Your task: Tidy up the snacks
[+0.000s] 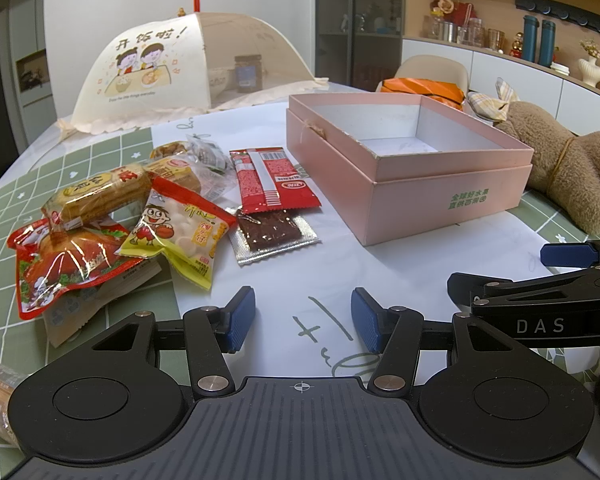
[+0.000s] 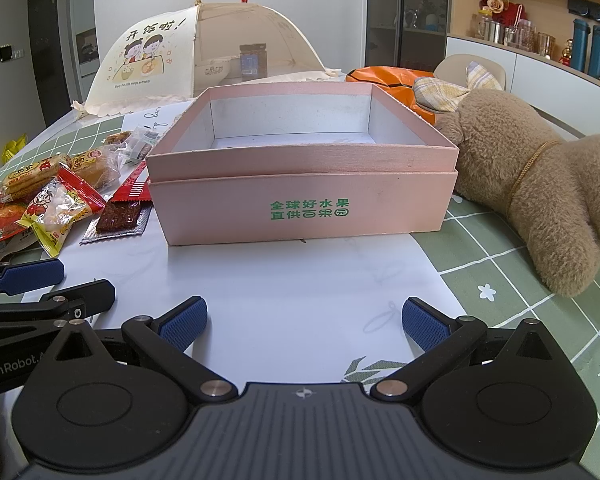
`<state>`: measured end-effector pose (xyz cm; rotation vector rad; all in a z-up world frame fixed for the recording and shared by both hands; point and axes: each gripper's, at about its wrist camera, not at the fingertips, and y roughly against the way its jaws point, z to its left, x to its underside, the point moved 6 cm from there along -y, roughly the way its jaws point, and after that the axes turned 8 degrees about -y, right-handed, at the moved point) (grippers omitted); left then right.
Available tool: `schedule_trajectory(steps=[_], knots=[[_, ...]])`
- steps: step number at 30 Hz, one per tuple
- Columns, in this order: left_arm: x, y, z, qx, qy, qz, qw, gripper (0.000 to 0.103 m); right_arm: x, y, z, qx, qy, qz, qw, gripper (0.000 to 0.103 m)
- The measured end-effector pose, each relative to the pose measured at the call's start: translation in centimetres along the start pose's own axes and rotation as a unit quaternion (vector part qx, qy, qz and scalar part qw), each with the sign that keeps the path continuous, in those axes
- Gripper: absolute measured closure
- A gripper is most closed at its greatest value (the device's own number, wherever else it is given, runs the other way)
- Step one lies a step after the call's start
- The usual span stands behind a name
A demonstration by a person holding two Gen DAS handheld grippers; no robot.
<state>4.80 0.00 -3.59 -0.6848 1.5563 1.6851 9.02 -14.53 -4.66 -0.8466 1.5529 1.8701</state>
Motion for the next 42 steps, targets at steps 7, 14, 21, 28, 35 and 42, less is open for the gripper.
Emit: schedule_trajectory(steps=[7,14,21,28,35,42], knots=[[0.0,0.0,0.0,0.000,0.000,0.000,1.0000,0.044,0.0,0.0,0.0,0.000,0.000,0.000,1.000,0.000],[0.0,0.0,0.1,0.000,0.000,0.000,1.0000,0.044,0.0,0.0,0.0,0.000,0.000,0.000,1.000,0.000],[-0.1,0.0,0.3,0.000,0.000,0.000,1.0000,0.044,0.0,0.0,0.0,0.000,0.000,0.000,1.000,0.000],[0.0,0.2,-0.2,0.000,0.000,0.000,1.0000,0.044,0.0,0.0,0.0,0.000,0.000,0.000,1.000,0.000],[0.2,0.5,-0.8,0.002,0.003,-0.001,1.0000,0.044,0.0,0.0,0.0,0.000,0.000,0.000,1.000,0.000],[0.3,1.9,0.2,0.040,0.039,0.041,0.9976,0.046,0.0,0.0,0.1,0.000,0.000,0.000,1.000,0.000]])
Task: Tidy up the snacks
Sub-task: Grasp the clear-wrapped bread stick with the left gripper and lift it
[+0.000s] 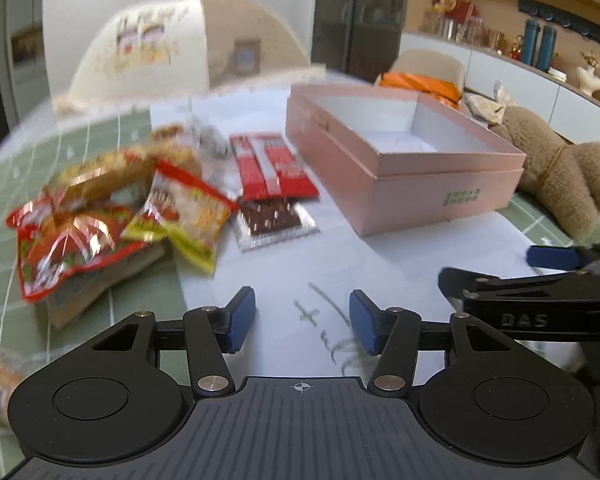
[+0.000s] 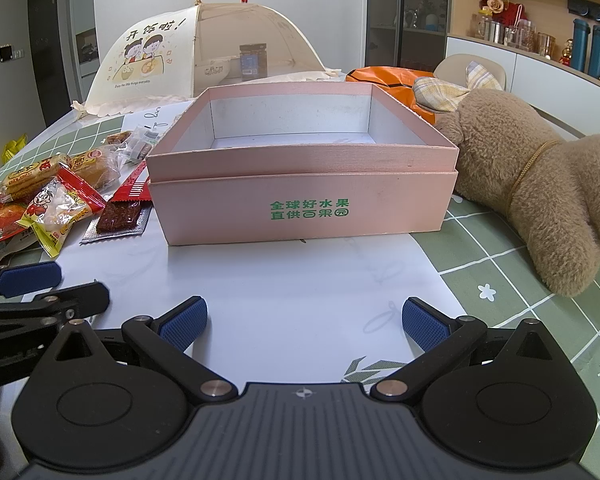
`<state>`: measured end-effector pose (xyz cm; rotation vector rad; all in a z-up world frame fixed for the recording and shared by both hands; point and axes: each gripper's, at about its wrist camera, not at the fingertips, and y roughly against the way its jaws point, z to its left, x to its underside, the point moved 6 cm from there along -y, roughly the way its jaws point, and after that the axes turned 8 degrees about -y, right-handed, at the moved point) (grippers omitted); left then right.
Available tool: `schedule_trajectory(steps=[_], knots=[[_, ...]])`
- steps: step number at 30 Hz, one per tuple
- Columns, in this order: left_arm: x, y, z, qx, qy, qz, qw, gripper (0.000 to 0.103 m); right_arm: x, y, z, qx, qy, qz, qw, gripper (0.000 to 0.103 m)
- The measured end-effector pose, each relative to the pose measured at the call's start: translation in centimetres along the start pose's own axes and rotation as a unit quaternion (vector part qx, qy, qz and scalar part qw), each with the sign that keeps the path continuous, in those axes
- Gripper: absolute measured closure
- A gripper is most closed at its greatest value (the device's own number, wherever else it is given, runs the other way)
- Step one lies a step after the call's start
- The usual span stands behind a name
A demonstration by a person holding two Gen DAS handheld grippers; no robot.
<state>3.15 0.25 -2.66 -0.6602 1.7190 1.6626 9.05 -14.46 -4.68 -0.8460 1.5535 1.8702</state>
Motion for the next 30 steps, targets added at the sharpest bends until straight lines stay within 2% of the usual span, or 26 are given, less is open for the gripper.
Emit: schedule_trajectory(steps=[3,4,7,9,11,13,16,17,18,20,22,26,28,30], knots=[[-0.1,1.8,2.0,0.038,0.084,0.042,0.9949,0.047,0.1,0.0,0.1,0.000,0.000,0.000,1.000,0.000],[-0.1,2.8,2.9,0.038,0.103,0.046,0.9929,0.047,0.1,0.0,0.1,0.000,0.000,0.000,1.000,0.000],[0.3,5.7,6.7,-0.006,0.152,0.059,0.9866,0.047,0.3,0.0,0.3,0.000,0.000,0.000,1.000,0.000],[1.1,7.6,9.7,-0.046,0.190,0.067,0.9784,0.047,0.3,-0.1,0.4,0.000,0.000,0.002,1.000,0.000],[2.3,9.6,13.0,-0.103,0.219,0.068,0.9678,0.047,0.1,-0.2,0.4,0.000,0.002,0.017,1.000,0.000],[3.7,10.8,15.9,-0.142,0.260,0.075,0.9523,0.047,0.0,-0.1,0.4,-0.002,0.005,0.042,0.999,0.000],[5.7,10.7,19.3,-0.133,0.352,0.090,0.9220,0.047,0.3,0.1,0.5,0.012,-0.004,0.054,0.998,0.000],[5.9,10.4,19.6,-0.127,0.367,0.088,0.9171,0.047,0.4,0.3,0.6,0.017,-0.008,0.053,0.998,0.000],[5.9,10.1,19.8,-0.123,0.373,0.085,0.9157,0.047,0.4,0.4,0.6,0.020,-0.010,0.051,0.998,0.000],[5.1,9.0,19.9,-0.116,0.361,0.080,0.9218,0.046,0.3,0.2,0.9,0.020,-0.009,0.054,0.998,0.000],[4.2,7.6,19.5,-0.117,0.331,0.089,0.9321,0.045,0.0,-0.1,1.6,0.009,0.003,0.064,0.998,0.000],[3.0,5.3,19.0,-0.116,0.269,0.102,0.9508,0.046,-0.9,-1.0,4.6,-0.046,0.042,0.100,0.993,0.002],[2.8,4.7,18.7,-0.114,0.230,0.105,0.9609,0.049,-2.2,-1.2,6.1,-0.068,0.040,0.092,0.993,0.003],[2.6,4.6,18.2,-0.105,0.194,0.104,0.9698,0.058,-3.6,-1.5,7.4,-0.075,0.043,0.075,0.993,0.003]])
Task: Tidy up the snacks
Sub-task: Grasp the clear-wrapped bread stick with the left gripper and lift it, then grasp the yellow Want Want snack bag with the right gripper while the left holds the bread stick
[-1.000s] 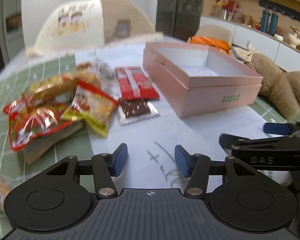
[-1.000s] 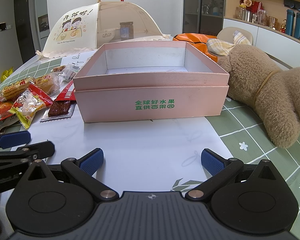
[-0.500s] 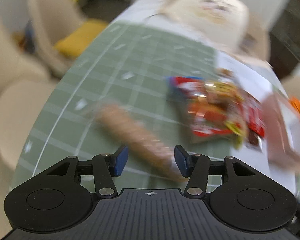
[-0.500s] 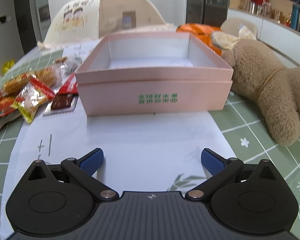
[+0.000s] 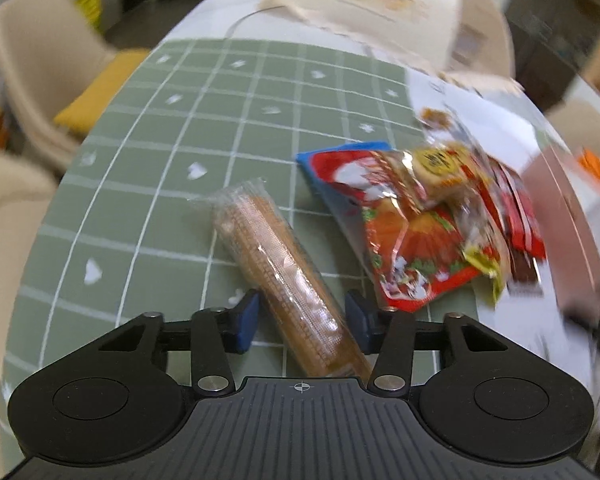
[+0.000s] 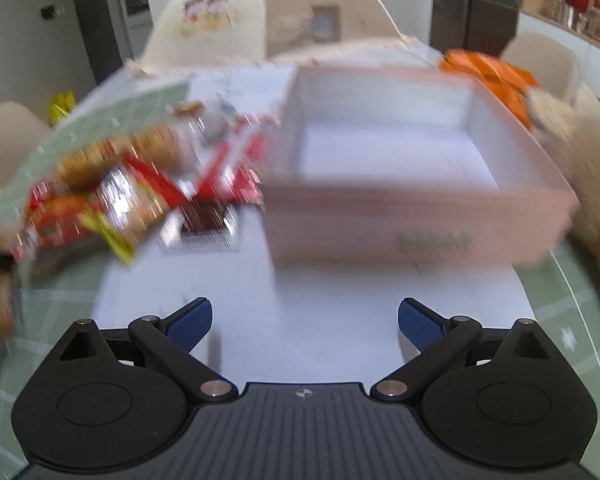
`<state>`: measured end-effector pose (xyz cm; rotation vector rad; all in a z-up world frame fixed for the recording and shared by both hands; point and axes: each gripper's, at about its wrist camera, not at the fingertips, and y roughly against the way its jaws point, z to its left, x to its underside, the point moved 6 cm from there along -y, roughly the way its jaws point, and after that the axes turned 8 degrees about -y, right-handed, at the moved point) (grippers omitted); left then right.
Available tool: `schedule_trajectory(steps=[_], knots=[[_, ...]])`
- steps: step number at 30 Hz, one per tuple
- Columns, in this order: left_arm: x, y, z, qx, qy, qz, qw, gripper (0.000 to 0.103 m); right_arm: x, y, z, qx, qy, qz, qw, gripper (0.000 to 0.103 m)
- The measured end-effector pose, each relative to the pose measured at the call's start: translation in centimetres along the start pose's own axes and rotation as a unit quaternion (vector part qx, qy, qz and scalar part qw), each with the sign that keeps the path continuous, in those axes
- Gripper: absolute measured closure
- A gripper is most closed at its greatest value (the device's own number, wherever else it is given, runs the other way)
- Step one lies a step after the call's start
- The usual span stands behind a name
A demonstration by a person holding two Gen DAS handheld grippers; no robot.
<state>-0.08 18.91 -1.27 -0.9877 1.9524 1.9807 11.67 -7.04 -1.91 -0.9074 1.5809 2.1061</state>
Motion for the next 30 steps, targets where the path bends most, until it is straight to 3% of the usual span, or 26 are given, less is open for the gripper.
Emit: schedule_trajectory(steps=[2,5,9,13,15,17,19,20,26,27,29,30], knots=[[0.6,0.4,-0.5,0.020,-0.029,0.003,0.9994,0.064,-1.6,-0.9,1.1,0.002,0.001,-0.007,1.000,0.003],[1.8,1.3,-1.0,0.030,-0.077,0.011,0.9965,0.064,-3.5,-3.0,2.9,-0.020,-0.011,0.010,1.000,0.003],[2.8,2.1,-1.0,0.033,-0.089,0.031,0.9950,0.065,-4.5,-5.7,6.0,-0.061,-0.037,0.044,0.996,0.004],[3.1,2.2,-2.0,0.031,-0.109,0.043,0.9927,0.065,-4.2,-6.6,9.8,-0.075,-0.013,0.039,0.996,0.007],[2.9,2.1,-2.1,0.026,-0.109,0.047,0.9926,0.065,-3.8,-6.5,11.2,-0.077,0.023,0.038,0.996,0.016],[2.9,2.0,-2.2,0.022,-0.112,0.048,0.9923,0.065,-3.6,-5.5,11.8,-0.090,0.046,0.044,0.994,0.039],[3.0,1.9,-2.4,0.017,-0.115,0.046,0.9921,0.065,-3.1,-4.5,11.3,-0.102,0.053,0.068,0.991,0.053],[2.9,1.9,-2.4,0.015,-0.118,0.046,0.9918,0.065,-2.7,-4.1,10.7,-0.096,0.057,0.076,0.991,0.055],[3.0,1.9,-2.2,0.016,-0.112,0.048,0.9924,0.065,-1.8,-1.3,7.4,-0.042,0.104,0.045,0.993,0.054],[3.1,1.9,-2.2,0.017,-0.111,0.048,0.9925,0.065,-2.2,-1.3,6.9,-0.038,0.093,0.037,0.994,0.050],[3.0,1.9,-2.2,0.019,-0.110,0.048,0.9926,0.065,-3.0,-2.0,6.0,-0.022,0.065,0.018,0.997,0.028],[3.1,1.9,-2.1,0.019,-0.110,0.048,0.9926,0.065,-3.2,-2.4,5.6,-0.011,0.049,0.008,0.999,0.026]])
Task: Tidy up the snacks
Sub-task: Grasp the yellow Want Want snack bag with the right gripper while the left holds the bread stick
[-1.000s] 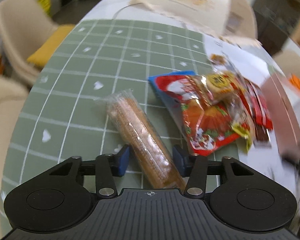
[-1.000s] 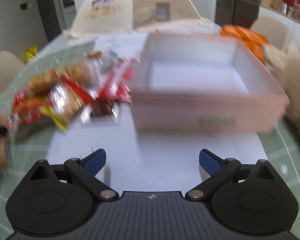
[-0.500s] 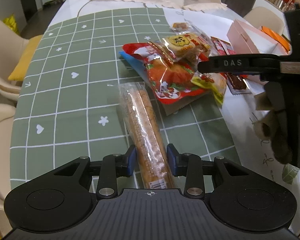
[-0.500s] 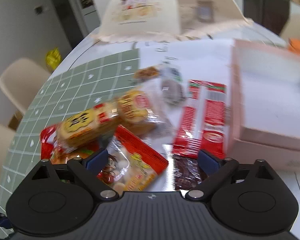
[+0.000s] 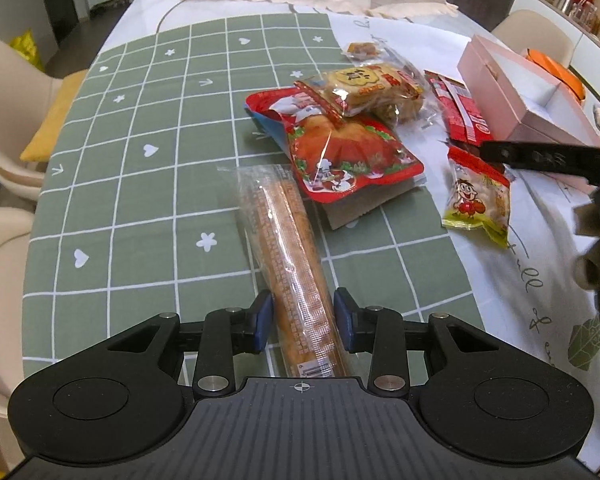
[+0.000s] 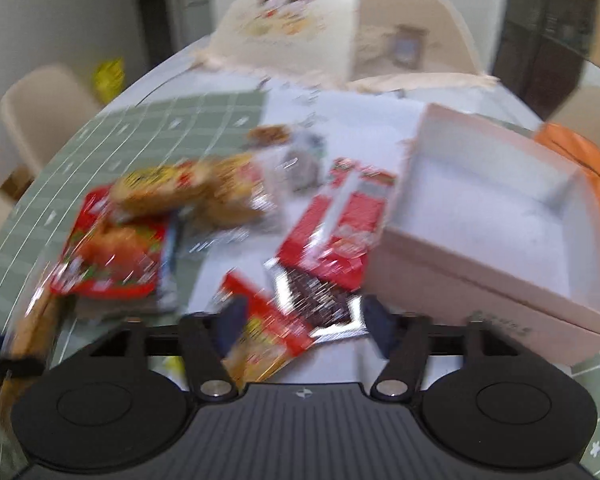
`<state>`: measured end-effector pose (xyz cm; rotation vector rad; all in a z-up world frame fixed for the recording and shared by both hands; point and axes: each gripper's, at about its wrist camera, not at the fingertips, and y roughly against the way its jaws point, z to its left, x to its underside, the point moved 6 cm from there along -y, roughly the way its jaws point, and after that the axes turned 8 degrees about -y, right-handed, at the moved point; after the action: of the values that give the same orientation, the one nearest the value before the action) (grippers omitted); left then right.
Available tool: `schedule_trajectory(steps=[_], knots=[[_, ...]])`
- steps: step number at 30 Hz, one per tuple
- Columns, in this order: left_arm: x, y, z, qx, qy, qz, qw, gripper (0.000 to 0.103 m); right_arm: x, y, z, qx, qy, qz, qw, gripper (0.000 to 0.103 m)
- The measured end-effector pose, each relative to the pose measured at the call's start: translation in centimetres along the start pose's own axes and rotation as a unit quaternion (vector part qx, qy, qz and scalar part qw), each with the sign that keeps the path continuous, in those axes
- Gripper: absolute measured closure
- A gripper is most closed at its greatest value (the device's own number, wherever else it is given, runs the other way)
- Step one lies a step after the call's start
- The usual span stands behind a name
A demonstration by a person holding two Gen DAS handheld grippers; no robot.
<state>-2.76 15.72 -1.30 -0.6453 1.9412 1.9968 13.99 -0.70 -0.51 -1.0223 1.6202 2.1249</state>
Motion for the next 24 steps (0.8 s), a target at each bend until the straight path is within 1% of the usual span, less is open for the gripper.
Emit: schedule_trajectory(steps=[1,3,4,5,6,8,11,13,16,18,19,20,21,23,24], knots=[[0.0,-0.1,0.0,0.001,0.000,0.001,1.0000,0.065,-0.1,-0.7,-0.3,0.004,-0.011,0.000,1.000,0.026],[0.1,-0.2,0.0,0.004,0.003,0.002,1.0000,0.064,0.1,-2.3,-0.3,0.004,-0.025,0.015,1.000,0.026],[0.1,-0.3,0.1,0.007,0.007,0.003,0.9999,0.064,0.2,-3.0,-0.2,-0.001,-0.034,0.020,0.999,0.026],[0.2,-0.2,0.2,0.013,0.011,0.002,0.9998,0.065,0.4,-3.2,0.0,-0.003,-0.037,0.015,0.999,0.027],[0.4,-0.1,0.2,0.018,0.015,0.002,0.9997,0.065,0.6,-3.2,0.5,-0.003,-0.029,0.007,1.000,0.029],[0.8,0.2,0.1,0.028,0.017,0.001,0.9995,0.066,1.0,-2.8,1.5,-0.009,-0.003,0.006,1.000,0.044],[1.6,0.7,-0.9,0.033,0.001,-0.001,0.9994,0.066,2.4,-1.5,1.8,-0.042,0.012,0.018,0.999,0.045],[2.2,1.0,-1.9,0.048,-0.010,0.002,0.9988,0.066,3.6,-0.3,1.5,-0.047,0.028,0.020,0.998,0.045],[2.8,1.2,-3.9,0.074,-0.035,0.005,0.9966,0.067,5.7,1.8,0.3,-0.054,0.057,0.025,0.997,0.044],[3.0,1.1,-5.3,0.090,-0.049,0.009,0.9947,0.068,7.0,2.9,-0.6,-0.050,0.080,0.024,0.995,0.043],[3.0,1.0,-5.8,0.095,-0.053,0.010,0.9940,0.068,7.6,3.5,-1.1,-0.042,0.090,0.021,0.995,0.040],[2.9,0.9,-6.4,0.099,-0.057,0.010,0.9935,0.068,8.0,4.0,-1.6,-0.029,0.095,0.015,0.995,0.031],[2.8,0.9,-6.7,0.100,-0.058,0.010,0.9932,0.068,8.3,4.4,-2.2,-0.007,0.102,0.008,0.995,0.028],[2.8,0.9,-6.8,0.095,-0.054,0.012,0.9939,0.068,8.4,4.9,-3.0,0.021,0.103,-0.005,0.994,0.026],[2.9,0.8,-6.6,0.092,-0.049,0.013,0.9944,0.069,8.3,5.3,-3.2,0.023,0.096,-0.008,0.995,0.026]])
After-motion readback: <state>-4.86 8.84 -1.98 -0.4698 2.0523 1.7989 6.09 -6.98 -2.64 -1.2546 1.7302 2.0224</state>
